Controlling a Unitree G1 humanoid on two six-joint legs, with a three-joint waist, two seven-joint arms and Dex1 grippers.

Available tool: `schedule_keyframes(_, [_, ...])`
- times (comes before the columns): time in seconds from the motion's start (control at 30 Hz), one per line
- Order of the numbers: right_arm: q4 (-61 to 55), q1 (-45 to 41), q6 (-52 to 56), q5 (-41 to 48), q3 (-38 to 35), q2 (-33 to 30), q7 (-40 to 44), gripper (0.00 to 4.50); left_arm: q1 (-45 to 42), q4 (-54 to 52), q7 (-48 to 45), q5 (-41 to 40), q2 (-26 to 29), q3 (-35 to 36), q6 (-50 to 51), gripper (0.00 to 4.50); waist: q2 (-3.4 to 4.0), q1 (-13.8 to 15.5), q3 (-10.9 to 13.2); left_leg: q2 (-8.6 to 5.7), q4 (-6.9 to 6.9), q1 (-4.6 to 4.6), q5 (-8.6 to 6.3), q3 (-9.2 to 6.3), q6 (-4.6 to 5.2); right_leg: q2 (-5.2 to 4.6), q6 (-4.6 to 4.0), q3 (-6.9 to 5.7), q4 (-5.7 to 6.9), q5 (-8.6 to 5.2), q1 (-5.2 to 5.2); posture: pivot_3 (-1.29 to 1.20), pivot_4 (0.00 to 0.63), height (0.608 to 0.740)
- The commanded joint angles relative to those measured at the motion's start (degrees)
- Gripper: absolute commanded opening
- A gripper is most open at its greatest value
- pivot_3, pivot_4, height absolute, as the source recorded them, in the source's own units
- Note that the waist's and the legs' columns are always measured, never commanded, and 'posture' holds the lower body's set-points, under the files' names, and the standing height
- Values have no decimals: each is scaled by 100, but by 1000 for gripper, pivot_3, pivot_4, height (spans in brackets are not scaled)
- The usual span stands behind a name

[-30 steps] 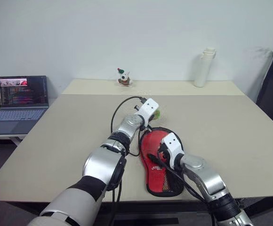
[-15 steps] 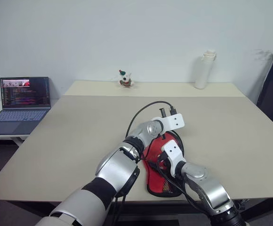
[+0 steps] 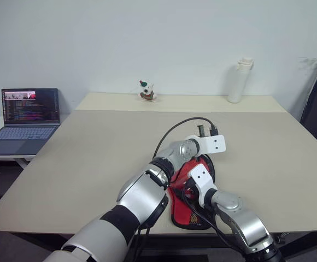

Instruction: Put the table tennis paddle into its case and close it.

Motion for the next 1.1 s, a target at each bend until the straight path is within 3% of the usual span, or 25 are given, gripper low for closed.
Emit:
schedule_keyframes(0.03, [964, 402, 739, -32, 457, -20, 135, 4500, -116, -309, -306, -191, -240, 85, -422, 900, 3, -1, -4, 0, 0, 0, 0, -1, 0, 0, 0, 1, 0, 0, 0, 0, 150, 740])
schedule_keyframes(0.37, [1124, 59, 707, 39, 290, 12, 234, 4500, -183, -336, 42, -319, 98, 234, -361, 4142, 34, -85, -65, 3, 0, 23, 0, 2, 1, 10, 4, 9, 9, 2, 8, 0, 150, 740])
schedule_keyframes(0.5, [737, -60, 928, 255, 23, -98, 407, 4500, -293, -429, 106, -817, 426, 771, -398, 4142, 34, -93, -64, 5, 0, 28, 0, 4, 1, 10, 5, 12, 12, 3, 10, 0, 150, 740])
schedule_keyframes(0.63, [-58, -90, 1320, 716, -410, -220, 602, 4500, -193, -543, -411, -1413, 710, 1313, -403, 4142, 34, -70, -63, 8, -1, 10, 0, -1, 1, 9, 5, 8, 4, 3, 3, 0, 150, 740])
schedule_keyframes(0.87, [-1628, -234, 2457, 2070, -1689, -476, 993, 4500, 605, -987, -2759, -2810, 1035, 2250, 333, 4142, 43, -50, -31, 1, 4, -36, -2, -1, -3, -4, 5, 7, -5, 4, -29, 0, 150, 740])
schedule_keyframes(0.97, [-1867, -401, 2860, 2554, -2331, -776, 1120, 4500, 1254, -1520, -3889, -3002, 1264, 2112, 527, 4142, 57, -59, 4, 2, 4, -37, -2, -3, -2, -2, 4, 6, -1, 4, -31, 0, 150, 740])
schedule_keyframes(1.1, [-1727, -640, 2963, 2932, -2925, -1300, 1254, 4500, 1952, -2434, -4703, -3255, 1535, 2005, 1208, 4142, 52, -62, 37, 6, 3, -40, -2, -4, -2, 3, 2, 7, 1, 4, -38, 0, 150, 740])
